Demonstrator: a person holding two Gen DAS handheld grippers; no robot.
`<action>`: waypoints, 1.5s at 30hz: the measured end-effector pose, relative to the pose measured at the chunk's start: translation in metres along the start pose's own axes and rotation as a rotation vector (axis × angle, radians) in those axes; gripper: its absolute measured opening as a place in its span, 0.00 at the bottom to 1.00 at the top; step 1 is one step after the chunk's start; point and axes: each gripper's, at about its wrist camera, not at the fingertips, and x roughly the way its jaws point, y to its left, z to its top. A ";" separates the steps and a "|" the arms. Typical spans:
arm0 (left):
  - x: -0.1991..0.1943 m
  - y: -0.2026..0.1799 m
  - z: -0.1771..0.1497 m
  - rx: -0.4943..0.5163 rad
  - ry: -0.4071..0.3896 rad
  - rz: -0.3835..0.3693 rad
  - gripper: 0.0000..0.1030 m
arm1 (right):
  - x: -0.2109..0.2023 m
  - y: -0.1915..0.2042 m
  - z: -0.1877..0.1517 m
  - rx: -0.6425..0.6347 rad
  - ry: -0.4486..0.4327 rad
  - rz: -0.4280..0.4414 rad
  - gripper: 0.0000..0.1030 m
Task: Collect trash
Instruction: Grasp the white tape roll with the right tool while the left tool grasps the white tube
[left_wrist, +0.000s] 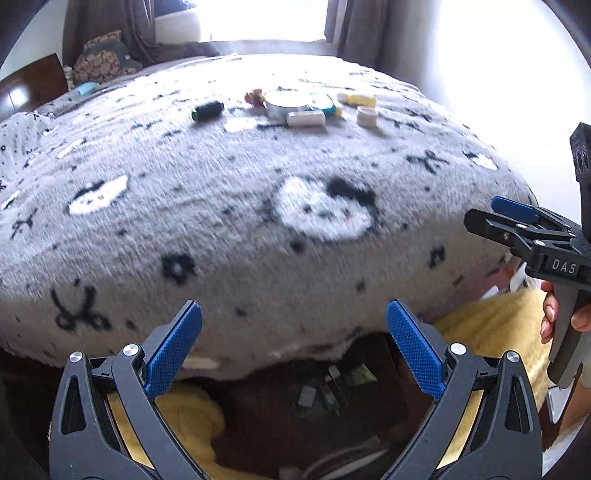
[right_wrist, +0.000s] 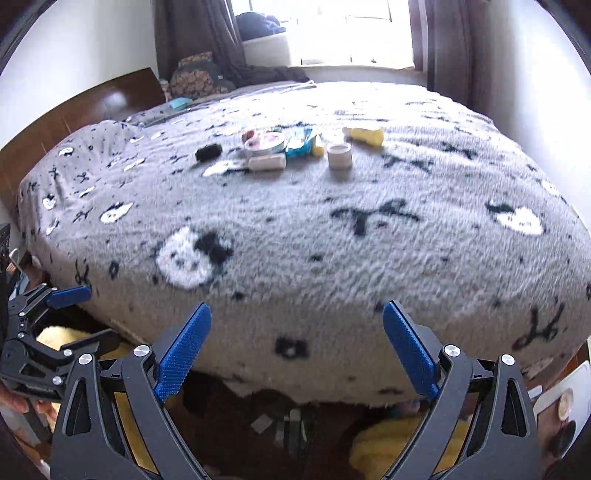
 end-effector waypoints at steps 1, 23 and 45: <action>0.001 0.002 0.005 -0.003 -0.006 0.005 0.92 | 0.000 -0.003 0.006 -0.002 -0.006 -0.007 0.93; 0.075 0.047 0.113 -0.023 -0.032 0.078 0.92 | 0.100 -0.041 0.112 0.031 -0.022 -0.067 0.79; 0.172 -0.012 0.185 -0.048 0.022 -0.022 0.84 | 0.142 -0.077 0.153 0.009 0.003 -0.074 0.32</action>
